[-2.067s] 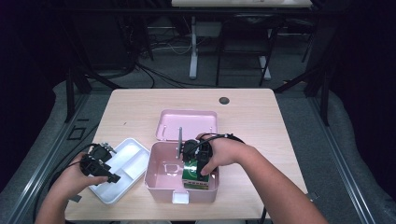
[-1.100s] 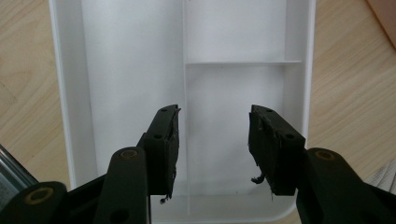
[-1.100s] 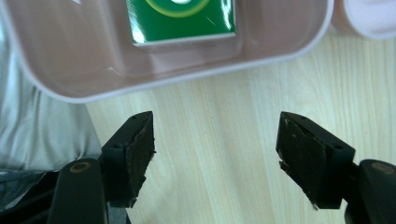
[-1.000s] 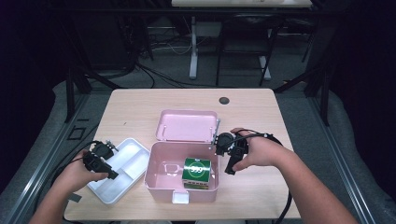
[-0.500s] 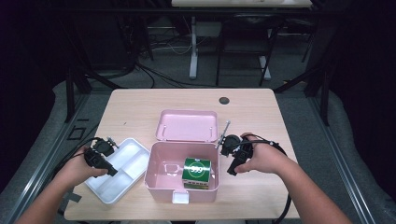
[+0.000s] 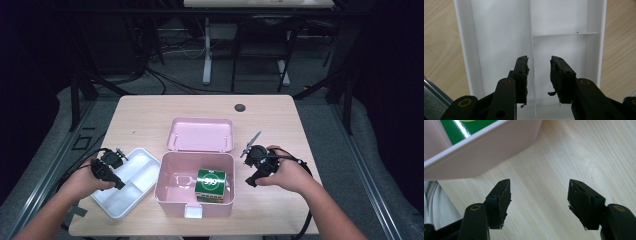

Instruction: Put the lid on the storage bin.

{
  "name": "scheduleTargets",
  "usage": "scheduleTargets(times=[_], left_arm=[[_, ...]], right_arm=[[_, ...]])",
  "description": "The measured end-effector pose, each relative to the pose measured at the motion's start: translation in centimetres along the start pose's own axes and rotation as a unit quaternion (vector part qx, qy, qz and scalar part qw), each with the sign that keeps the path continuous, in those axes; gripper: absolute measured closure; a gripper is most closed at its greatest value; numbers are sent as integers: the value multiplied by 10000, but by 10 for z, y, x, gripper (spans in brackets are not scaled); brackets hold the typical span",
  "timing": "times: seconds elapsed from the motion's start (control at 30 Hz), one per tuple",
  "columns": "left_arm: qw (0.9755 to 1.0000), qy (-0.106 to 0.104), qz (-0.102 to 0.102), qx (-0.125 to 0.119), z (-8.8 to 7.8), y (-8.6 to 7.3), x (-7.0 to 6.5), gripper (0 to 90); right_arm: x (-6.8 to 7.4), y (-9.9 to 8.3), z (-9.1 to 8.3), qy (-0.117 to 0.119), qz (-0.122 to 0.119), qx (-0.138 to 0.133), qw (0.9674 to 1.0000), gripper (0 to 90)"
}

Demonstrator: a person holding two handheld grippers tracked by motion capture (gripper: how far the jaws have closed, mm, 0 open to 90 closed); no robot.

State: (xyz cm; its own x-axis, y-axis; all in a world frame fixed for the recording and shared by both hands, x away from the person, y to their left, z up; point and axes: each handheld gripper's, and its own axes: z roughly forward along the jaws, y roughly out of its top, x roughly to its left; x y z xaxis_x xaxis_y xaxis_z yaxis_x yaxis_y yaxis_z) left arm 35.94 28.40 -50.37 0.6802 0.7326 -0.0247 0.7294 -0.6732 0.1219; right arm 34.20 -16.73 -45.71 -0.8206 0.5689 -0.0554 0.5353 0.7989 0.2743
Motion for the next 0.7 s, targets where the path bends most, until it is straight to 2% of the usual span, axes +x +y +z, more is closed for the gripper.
scheduleTargets(times=[0.13, 0.23, 0.43, 0.5, 0.57, 0.7], left_arm=[[9999, 25, 61, 114, 2, 3, -1, 692], [9999, 48, 47, 151, 4, 6, -1, 695], [9997, 75, 48, 241, 11, 12, -1, 724], [9996, 61, 52, 281, 13, 13, -1, 729], [9995, 101, 54, 303, 16, 15, 0, 730], [9994, 95, 61, 338, 19, 18, 1, 738]], right_arm=[[0, -3, 1, 38, 141, -204, 9997, 370], [-3, -6, 3, -21, 293, -334, 9990, 384], [-7, -10, 10, 48, 478, -224, 9986, 413], [-8, -12, 15, 121, 628, -319, 9974, 418], [-10, -12, 16, 159, 681, -219, 9973, 425], [-15, -16, 19, 189, 899, -210, 9956, 452]])
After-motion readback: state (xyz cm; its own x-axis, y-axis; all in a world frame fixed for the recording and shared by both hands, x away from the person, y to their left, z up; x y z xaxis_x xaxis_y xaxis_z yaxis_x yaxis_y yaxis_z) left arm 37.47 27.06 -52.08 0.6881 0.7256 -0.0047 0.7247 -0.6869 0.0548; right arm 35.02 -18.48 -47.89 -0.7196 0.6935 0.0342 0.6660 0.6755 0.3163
